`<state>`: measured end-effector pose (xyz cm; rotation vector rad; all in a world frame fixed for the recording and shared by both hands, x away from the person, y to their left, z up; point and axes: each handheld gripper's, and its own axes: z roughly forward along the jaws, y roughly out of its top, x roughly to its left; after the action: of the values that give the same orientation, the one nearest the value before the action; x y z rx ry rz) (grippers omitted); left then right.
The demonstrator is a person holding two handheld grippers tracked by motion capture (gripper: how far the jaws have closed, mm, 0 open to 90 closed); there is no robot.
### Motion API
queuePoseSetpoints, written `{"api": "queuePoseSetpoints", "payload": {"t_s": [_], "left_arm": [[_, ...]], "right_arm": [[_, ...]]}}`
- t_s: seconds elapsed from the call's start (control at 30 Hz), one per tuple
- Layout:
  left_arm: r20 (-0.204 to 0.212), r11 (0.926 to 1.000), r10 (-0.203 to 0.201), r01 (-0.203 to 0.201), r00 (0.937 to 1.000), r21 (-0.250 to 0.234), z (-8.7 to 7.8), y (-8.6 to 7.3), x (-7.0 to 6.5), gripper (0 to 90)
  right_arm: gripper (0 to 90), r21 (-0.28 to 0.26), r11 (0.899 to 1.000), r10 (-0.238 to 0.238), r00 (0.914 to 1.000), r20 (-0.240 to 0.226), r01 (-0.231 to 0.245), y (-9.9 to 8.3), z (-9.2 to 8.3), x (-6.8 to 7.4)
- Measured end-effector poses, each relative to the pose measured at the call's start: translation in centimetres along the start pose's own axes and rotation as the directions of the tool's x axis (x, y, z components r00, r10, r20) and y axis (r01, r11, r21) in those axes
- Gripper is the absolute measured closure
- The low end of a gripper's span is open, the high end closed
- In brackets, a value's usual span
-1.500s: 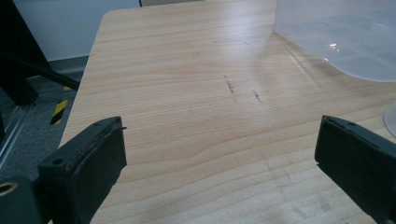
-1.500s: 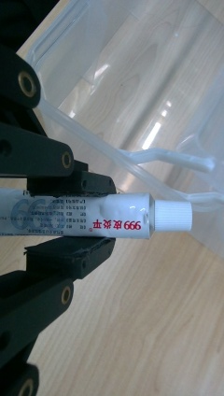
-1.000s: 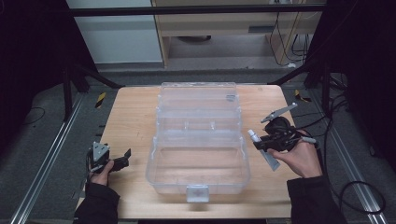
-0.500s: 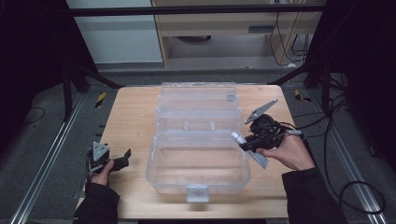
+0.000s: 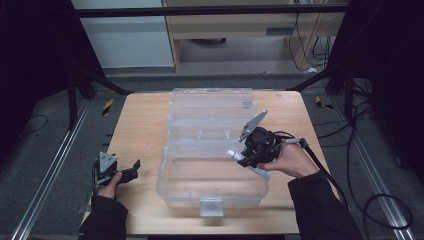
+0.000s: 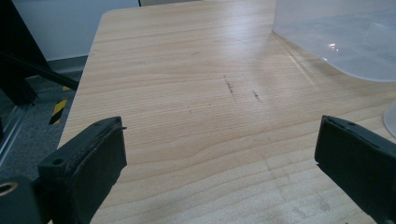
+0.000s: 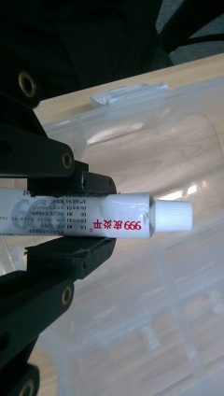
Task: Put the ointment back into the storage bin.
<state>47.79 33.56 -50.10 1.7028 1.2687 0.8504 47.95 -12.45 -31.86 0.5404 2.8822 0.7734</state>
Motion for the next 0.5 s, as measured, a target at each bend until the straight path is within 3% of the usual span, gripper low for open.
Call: {"api": "queuePoseSetpoints", "payload": {"t_s": [0.13, 0.3, 0.33, 0.5], "left_arm": [[0.0, 1.0, -0.001, 0.001, 1.0, 0.0, 0.0, 0.0, 0.0, 1.5], [0.0, 1.0, 0.0, 0.0, 1.0, 0.0, 0.0, 0.0, 0.0, 1.5], [0.0, 1.0, -0.001, 0.001, 1.0, 0.0, 0.0, 0.0, 0.0, 1.5], [0.0, 1.0, -0.001, 0.001, 1.0, 0.0, 0.0, 0.0, 0.0, 1.5]], "right_arm": [[69.9, 0.025, 0.999, -0.041, 0.9991, -0.013, 0.041, 0.6, 1.1, 0.3], [69.9, 0.038, 0.998, -0.056, 0.9979, -0.031, 0.057, 0.8, 2.0, 0.3], [69.9, 0.048, 0.995, -0.08, 0.996, -0.039, 0.082, 0.8, 2.4, 0.3], [69.9, 0.077, 0.99, -0.113, 0.9918, -0.059, 0.118, 0.8, 3.5, 0.7]]}}
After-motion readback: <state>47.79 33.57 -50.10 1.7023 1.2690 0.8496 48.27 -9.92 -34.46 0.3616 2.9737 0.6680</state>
